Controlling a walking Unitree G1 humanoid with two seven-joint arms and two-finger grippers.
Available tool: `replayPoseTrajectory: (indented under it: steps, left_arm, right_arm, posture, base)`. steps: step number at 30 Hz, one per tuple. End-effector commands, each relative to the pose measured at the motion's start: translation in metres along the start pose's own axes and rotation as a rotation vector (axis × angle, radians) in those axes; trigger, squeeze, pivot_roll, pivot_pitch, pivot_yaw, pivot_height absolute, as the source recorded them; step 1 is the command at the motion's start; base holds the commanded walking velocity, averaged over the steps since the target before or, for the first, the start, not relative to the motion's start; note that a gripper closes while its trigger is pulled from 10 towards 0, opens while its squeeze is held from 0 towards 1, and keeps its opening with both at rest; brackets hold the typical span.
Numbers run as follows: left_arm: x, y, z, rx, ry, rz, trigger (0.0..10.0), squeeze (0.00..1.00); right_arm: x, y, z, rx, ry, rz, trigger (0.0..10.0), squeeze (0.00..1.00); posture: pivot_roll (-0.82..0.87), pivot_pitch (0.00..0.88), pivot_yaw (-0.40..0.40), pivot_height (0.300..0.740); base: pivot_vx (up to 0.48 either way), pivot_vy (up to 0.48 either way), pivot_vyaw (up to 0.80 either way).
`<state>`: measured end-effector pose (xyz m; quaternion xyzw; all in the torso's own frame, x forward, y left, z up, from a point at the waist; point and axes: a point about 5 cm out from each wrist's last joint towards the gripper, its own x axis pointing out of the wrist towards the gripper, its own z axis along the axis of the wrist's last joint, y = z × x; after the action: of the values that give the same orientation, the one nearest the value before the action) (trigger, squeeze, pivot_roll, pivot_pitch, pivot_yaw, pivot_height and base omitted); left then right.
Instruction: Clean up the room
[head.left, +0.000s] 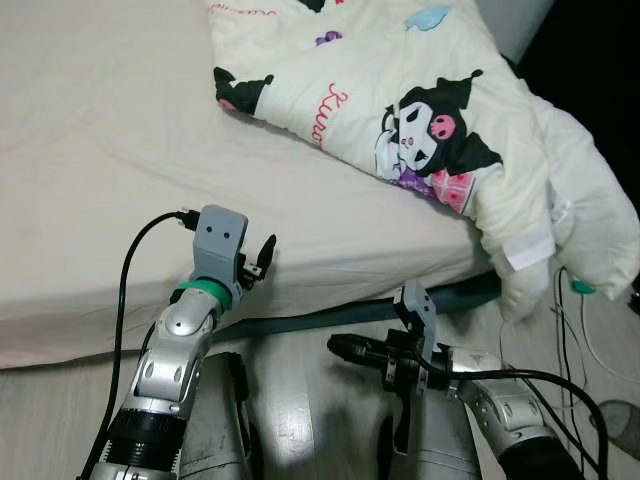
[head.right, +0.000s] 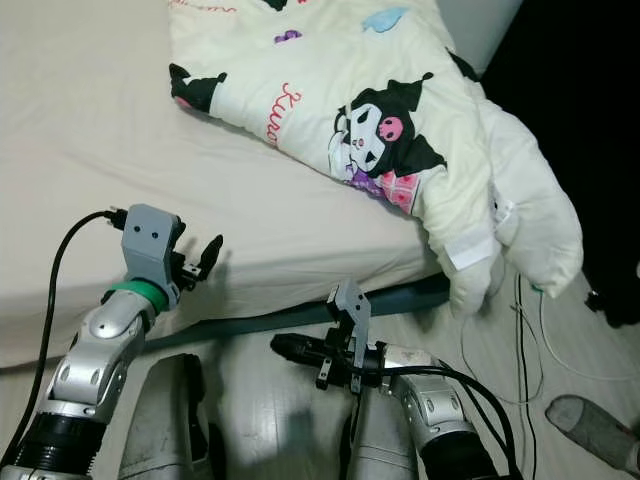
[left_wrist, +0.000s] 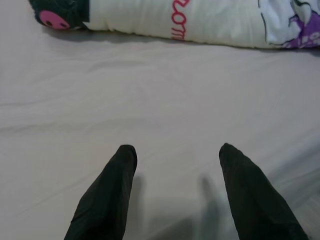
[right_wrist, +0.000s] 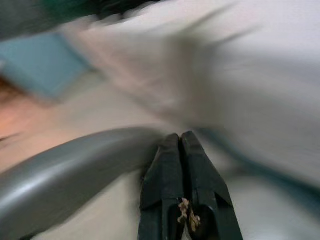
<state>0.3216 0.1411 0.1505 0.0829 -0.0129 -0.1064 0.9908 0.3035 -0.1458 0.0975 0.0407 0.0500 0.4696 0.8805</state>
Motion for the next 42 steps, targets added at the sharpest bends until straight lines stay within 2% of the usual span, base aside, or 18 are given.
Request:
replayPoseTrajectory:
  steps: [1, 3, 4, 5, 6, 7, 8, 9, 10, 15, 21, 27, 29, 30, 31, 32, 38, 42]
  left_arm:
    - [-0.004, -0.001, -0.012, 0.0, 0.04, -0.004, 10.0, 0.0]
    - [-0.004, -0.001, -0.013, 0.002, 0.043, -0.004, 10.0, 0.0]
    - [-0.004, -0.001, -0.013, 0.002, 0.043, -0.004, 10.0, 0.0]
    - [-0.005, 0.0, -0.013, 0.005, 0.045, -0.003, 10.0, 0.0]
    - [-0.005, 0.001, -0.013, 0.007, 0.046, -0.002, 10.0, 0.0]
    - [-0.005, 0.001, -0.013, 0.007, 0.046, -0.002, 10.0, 0.0]
    - [-0.005, 0.003, -0.013, 0.011, 0.048, -0.001, 10.0, 0.0]
    - [-0.005, 0.003, -0.013, 0.011, 0.048, -0.001, 10.0, 0.0]
    - [-0.006, 0.004, -0.014, 0.015, 0.05, 0.001, 10.0, 0.0]
    - [-0.007, 0.009, -0.013, 0.028, 0.054, 0.009, 10.0, 0.0]
    - [-0.01, 0.012, -0.014, 0.04, 0.061, 0.011, 10.0, 0.0]
    - [-0.013, 0.017, -0.014, 0.051, 0.067, 0.012, 10.0, 0.0]
    - [-0.016, 0.021, -0.013, 0.063, 0.073, 0.015, 10.0, 0.0]
    - [-0.016, 0.021, -0.013, 0.063, 0.073, 0.015, 10.0, 0.0]
    - [-0.019, 0.024, -0.013, 0.072, 0.077, 0.017, 10.0, 0.0]
    - [-0.021, 0.026, -0.013, 0.081, 0.083, 0.019, 10.0, 0.0]
    - [-0.027, 0.032, -0.012, 0.096, 0.093, 0.026, 10.0, 0.0]
    - [-0.032, 0.034, -0.011, 0.108, 0.104, 0.024, 10.0, 0.0]
  right_arm:
    - [-0.012, -0.028, 0.016, -0.056, -0.087, -0.235, 10.0, 0.0]
    - [-0.026, -0.049, 0.038, -0.103, -0.167, -0.432, 10.0, 0.0]
    - [-0.026, -0.049, 0.038, -0.103, -0.167, -0.432, 10.0, 0.0]
    - [-0.036, -0.06, 0.05, -0.126, -0.21, -0.537, 10.0, 0.0]
    - [-0.043, -0.066, 0.058, -0.14, -0.236, -0.597, 10.0, 0.32]
    - [-0.043, -0.066, 0.058, -0.14, -0.236, -0.597, 10.0, 0.32]
    - [-0.051, -0.073, 0.066, -0.173, -0.257, -0.66, 10.0, 0.78]
    - [-0.051, -0.073, 0.066, -0.173, -0.257, -0.66, 10.0, 0.78]
    - [-0.058, -0.078, 0.072, -0.196, -0.273, -0.71, 10.0, 1.0]
    - [-0.09, -0.102, 0.088, -0.32, -0.271, -0.982, 10.0, 1.0]
    - [-0.107, -0.111, 0.097, -0.367, -0.267, -1.101, 10.0, 1.0]
    - [-0.118, -0.118, 0.103, -0.307, -0.31, -1.148, 10.0, 1.0]
    - [-0.12, -0.123, 0.1, -0.195, -0.339, -1.139, 10.0, 1.0]
    - [-0.12, -0.123, 0.1, -0.195, -0.339, -1.139, 10.0, 1.0]
    - [-0.118, -0.124, 0.097, -0.133, -0.351, -1.125, 10.0, 0.55]
    - [-0.117, -0.126, 0.096, -0.084, -0.358, -1.119, 10.0, 0.0]
    - [-0.118, -0.13, 0.093, -0.004, -0.368, -1.156, 10.0, 0.0]
    - [-0.135, -0.133, 0.082, 0.093, -0.372, -1.254, 10.0, 0.0]
  posture:
    - [0.07, 0.232, 0.052, 0.546]
    - [0.08, 0.232, 0.059, 0.546]
    - [0.08, 0.232, 0.059, 0.546]
    - [0.09, 0.233, 0.062, 0.546]
    - [0.09, 0.233, 0.063, 0.546]
    - [0.09, 0.233, 0.063, 0.546]
    - [0.09, 0.233, 0.067, 0.546]
    - [0.09, 0.233, 0.067, 0.546]
    - [0.1, 0.234, 0.07, 0.546]
    - [0.12, 0.248, 0.082, 0.546]
    - [0.13, 0.257, 0.093, 0.546]
    - [0.15, 0.274, 0.106, 0.546]
    - [0.18, 0.288, 0.118, 0.546]
    - [0.18, 0.288, 0.118, 0.546]
    - [0.19, 0.295, 0.123, 0.546]
    - [0.2, 0.299, 0.125, 0.546]
    - [0.22, 0.315, 0.133, 0.546]
    - [0.25, 0.332, 0.149, 0.546]
  base:
    - [0.0, 0.0, 0.0]
    - [0.0, 0.0, 0.0]
    - [0.0, 0.0, 0.0]
    - [0.0, 0.0, 0.0]
    - [0.0, 0.0, 0.0]
    - [0.0, 0.0, 0.0]
    - [0.0, 0.0, 0.0]
    - [0.0, 0.0, 0.0]
    - [0.0, 0.0, 0.0]
    - [0.0, 0.0, 0.0]
    - [0.0, 0.0, 0.0]
    - [0.0, 0.0, 0.0]
    - [0.0, 0.0, 0.0]
    - [0.0, 0.0, 0.0]
    - [0.0, 0.0, 0.0]
    - [0.0, 0.0, 0.0]
    - [0.0, 0.0, 0.0]
    - [0.0, 0.0, 0.0]
